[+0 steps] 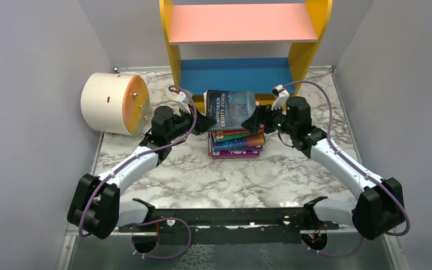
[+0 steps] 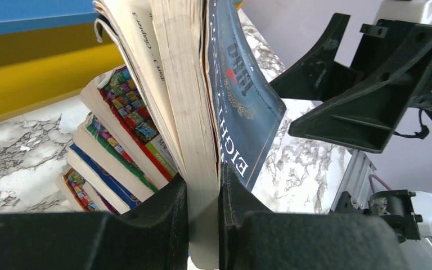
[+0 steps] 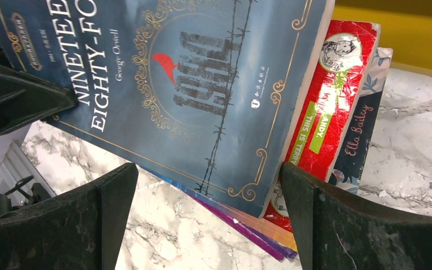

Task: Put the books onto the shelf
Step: Pick up the book from the center of the board.

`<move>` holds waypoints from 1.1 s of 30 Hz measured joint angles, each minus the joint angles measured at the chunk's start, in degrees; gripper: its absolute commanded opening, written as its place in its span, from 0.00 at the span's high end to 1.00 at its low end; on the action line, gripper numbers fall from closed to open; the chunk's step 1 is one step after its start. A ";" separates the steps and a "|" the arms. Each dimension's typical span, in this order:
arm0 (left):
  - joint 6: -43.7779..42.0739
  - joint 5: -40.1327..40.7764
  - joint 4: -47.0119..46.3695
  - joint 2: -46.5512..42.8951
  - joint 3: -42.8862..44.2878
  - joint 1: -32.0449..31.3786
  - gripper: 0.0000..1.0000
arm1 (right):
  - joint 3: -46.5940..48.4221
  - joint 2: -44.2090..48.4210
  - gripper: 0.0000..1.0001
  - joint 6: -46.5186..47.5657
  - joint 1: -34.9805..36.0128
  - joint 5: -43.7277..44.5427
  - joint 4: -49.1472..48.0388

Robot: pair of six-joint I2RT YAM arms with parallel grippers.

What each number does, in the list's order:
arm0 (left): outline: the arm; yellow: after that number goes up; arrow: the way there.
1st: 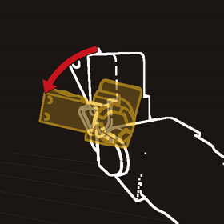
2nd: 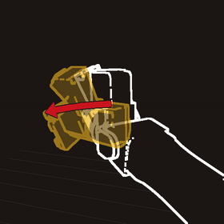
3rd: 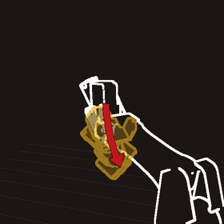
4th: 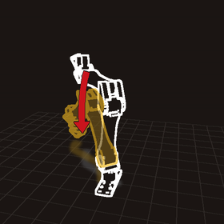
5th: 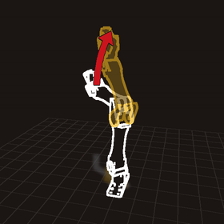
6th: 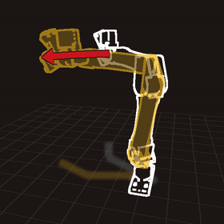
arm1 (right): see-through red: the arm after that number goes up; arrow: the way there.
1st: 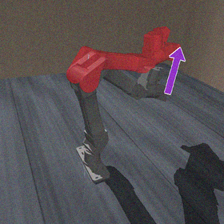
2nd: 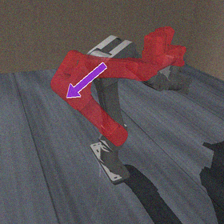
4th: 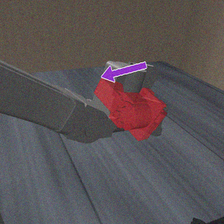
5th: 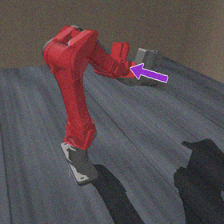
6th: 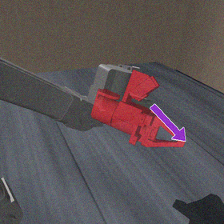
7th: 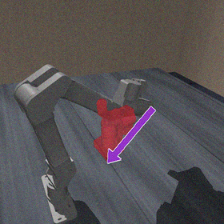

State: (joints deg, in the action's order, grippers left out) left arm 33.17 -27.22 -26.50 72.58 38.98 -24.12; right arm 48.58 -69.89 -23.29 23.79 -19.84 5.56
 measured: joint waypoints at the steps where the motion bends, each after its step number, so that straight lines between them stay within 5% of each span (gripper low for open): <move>1: -0.09 -0.20 0.07 -0.76 0.00 0.00 1.00 | 0.00 0.00 0.05 0.07 0.00 0.00 -0.02; 10: 2.01 -0.42 5.11 -1.53 2.56 -0.11 1.00 | 0.00 1.29 0.06 3.15 0.24 4.48 1.36; 22: 0.87 2.93 29.11 -0.57 22.23 -0.07 1.00 | 2.67 10.10 0.09 12.57 0.66 13.22 3.21; 33: -0.55 3.67 43.15 7.43 38.62 0.00 1.00 | 7.45 10.12 0.11 21.57 12.39 14.69 2.97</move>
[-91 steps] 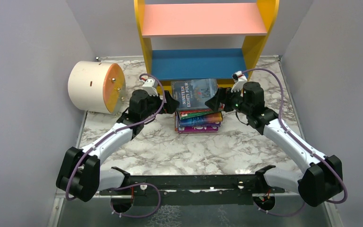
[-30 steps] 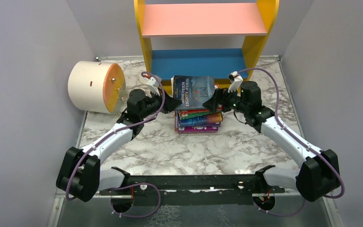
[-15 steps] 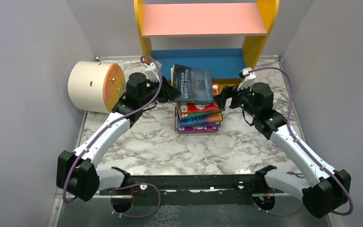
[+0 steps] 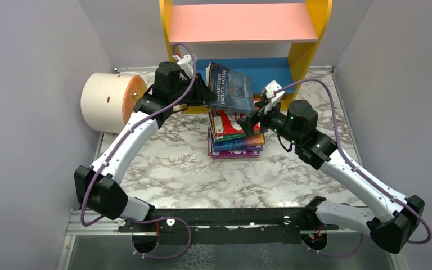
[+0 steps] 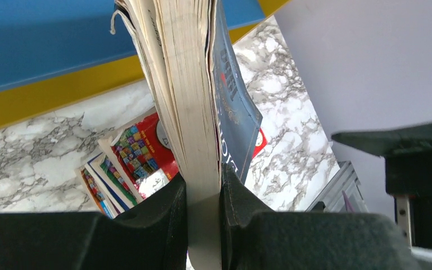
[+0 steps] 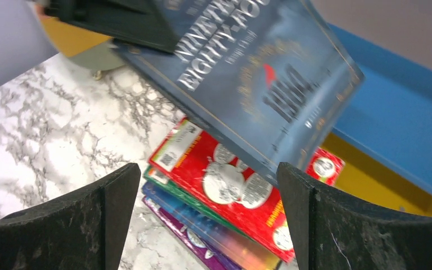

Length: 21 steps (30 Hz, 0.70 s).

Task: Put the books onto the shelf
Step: Pick up the book from the center of the board.

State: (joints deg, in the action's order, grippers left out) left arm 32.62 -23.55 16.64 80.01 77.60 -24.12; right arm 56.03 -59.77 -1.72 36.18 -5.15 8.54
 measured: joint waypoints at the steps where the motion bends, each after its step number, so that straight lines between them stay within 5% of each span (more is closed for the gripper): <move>1: 0.00 0.02 1.25 0.76 0.98 0.00 1.00 | 0.57 -0.31 0.11 0.92 2.12 0.76 -0.02; 10: 0.09 0.07 7.17 1.99 4.33 0.00 1.00 | 3.91 -8.55 0.11 9.55 17.22 15.45 -1.40; 21: 0.11 -0.02 10.38 2.01 6.93 0.00 1.00 | 4.66 -15.19 0.15 15.96 19.63 28.65 -6.69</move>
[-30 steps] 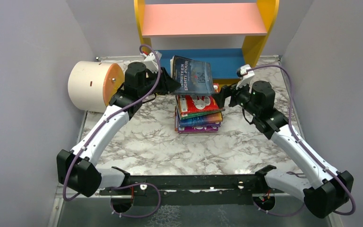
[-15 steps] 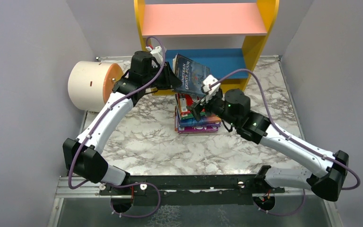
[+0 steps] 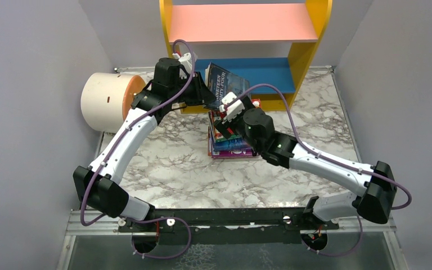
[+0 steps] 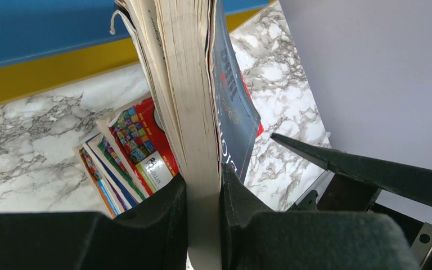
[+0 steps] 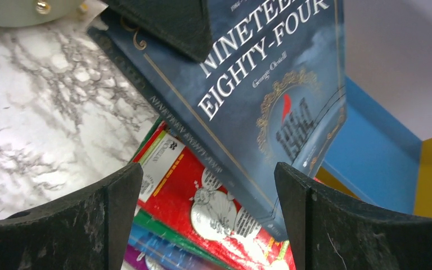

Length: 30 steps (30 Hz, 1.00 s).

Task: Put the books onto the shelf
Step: Pick up the book from the center of the board.

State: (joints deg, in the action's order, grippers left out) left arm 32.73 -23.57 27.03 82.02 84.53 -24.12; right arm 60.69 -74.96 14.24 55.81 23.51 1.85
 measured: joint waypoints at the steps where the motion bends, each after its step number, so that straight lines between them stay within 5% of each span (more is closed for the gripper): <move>1: 0.07 -0.09 0.24 0.00 0.00 0.00 1.00 | 0.26 -0.66 0.16 0.59 0.02 0.57 -0.63; 10: 0.66 -0.74 1.60 -0.46 -0.02 0.00 1.00 | 0.96 -6.54 0.22 6.78 0.11 7.58 -7.34; 18: 1.16 -1.18 1.40 -2.43 -0.02 0.00 1.00 | -0.09 -6.78 0.40 10.25 0.39 11.19 -12.70; 30: 2.47 -1.11 1.40 -2.75 -0.02 -0.02 0.97 | -1.73 -7.50 0.90 16.15 1.31 11.80 -12.61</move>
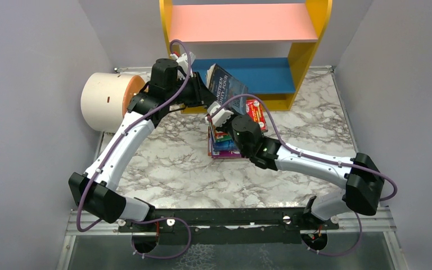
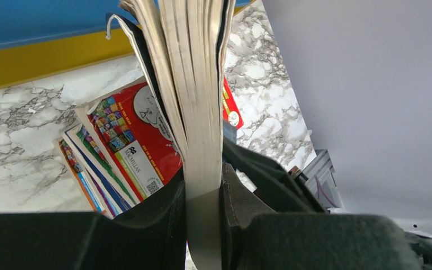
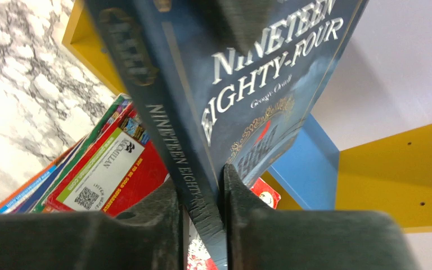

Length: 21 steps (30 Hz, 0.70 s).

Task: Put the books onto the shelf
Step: Pick up the book from the center of the board.

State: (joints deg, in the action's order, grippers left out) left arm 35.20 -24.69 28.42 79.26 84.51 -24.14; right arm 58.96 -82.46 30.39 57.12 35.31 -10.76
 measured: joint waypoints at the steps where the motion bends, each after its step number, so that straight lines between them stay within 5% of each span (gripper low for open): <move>1: 0.24 0.13 0.00 0.00 0.00 -0.24 0.94 | -0.17 -0.20 0.92 0.98 0.26 -0.07 0.20; 4: 0.28 0.81 0.28 0.00 0.00 -0.44 0.81 | -0.52 -0.70 0.99 2.97 0.94 -0.26 0.46; 17: -0.02 1.01 -3.17 -1.14 -0.04 -0.35 0.23 | -0.52 1.92 0.99 -5.53 -0.55 -1.07 2.05; 21: -0.17 2.08 -3.65 -2.82 -0.04 -0.35 0.21 | -0.52 4.76 0.99 -9.29 -0.94 -2.58 4.96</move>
State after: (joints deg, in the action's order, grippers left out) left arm 35.03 -22.61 24.77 76.44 84.47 -24.49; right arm 58.43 -77.69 21.10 56.18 32.73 -5.80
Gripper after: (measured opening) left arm 0.777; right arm 0.179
